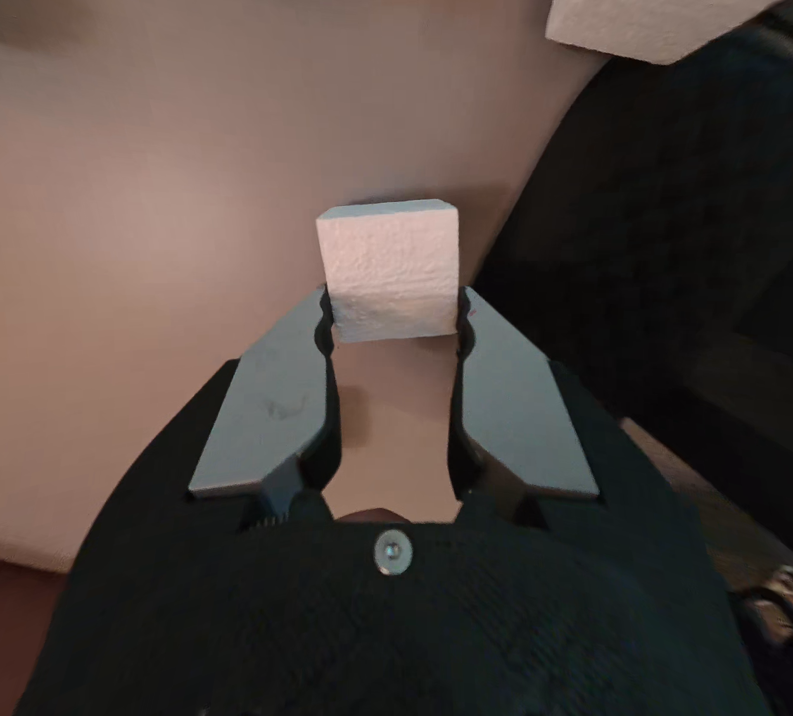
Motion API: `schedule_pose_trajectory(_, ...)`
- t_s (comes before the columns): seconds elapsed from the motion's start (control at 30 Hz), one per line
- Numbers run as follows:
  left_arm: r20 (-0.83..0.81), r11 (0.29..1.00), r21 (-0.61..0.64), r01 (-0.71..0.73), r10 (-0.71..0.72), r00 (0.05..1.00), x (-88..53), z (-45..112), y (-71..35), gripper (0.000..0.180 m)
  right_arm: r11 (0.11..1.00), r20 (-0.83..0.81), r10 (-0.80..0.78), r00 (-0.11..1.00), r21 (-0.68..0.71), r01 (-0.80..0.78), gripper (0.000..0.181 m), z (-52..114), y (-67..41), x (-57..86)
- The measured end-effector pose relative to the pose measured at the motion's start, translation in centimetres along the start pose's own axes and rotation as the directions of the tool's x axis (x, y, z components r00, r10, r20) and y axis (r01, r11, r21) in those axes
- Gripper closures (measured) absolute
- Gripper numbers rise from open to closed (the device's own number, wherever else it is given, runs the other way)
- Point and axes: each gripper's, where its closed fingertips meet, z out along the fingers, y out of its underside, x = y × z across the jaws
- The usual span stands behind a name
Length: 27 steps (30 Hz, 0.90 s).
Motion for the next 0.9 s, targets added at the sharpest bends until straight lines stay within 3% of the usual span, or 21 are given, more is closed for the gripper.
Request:
schedule_pose_trajectory(0.23, 0.155, 0.980, 0.127, -0.155, 0.135, 0.979, -4.9, -12.9, -5.3, 0.124, 0.972, -0.126, 0.235, 0.964, 0.010, -0.236, 0.111, -5.9, 9.1, -1.8)
schedule_pose_trajectory(0.37, 0.153, 0.923, 0.303, -0.235, 0.196, 0.969, -5.4, -21.8, -14.4, 0.124, 0.945, -0.153, 0.326, 0.933, 0.072, -0.319, 0.112, -7.3, 11.5, -2.8)
schedule_pose_trajectory(0.47, 0.177, 0.875, 0.344, -0.340, 0.295, 0.939, -5.3, -25.4, -21.9, 0.124, 0.934, -0.153, 0.353, 0.923, 0.105, -0.340, 0.112, -7.5, 12.0, -3.5)
schedule_pose_trajectory(0.77, 0.136, 0.882, 0.169, -0.440, 0.421, 0.897, -7.8, -22.4, -30.7, 0.124, 0.930, -0.182, 0.360, 0.915, 0.149, -0.337, 0.113, -9.4, 12.4, -5.0)
schedule_pose_trajectory(0.9, 0.084, 0.874, 0.181, -0.452, 0.444, 0.892, -7.6, -21.7, -31.4, 0.123, 0.917, -0.209, 0.393, 0.895, 0.167, -0.363, 0.112, -11.3, 13.8, -5.2)
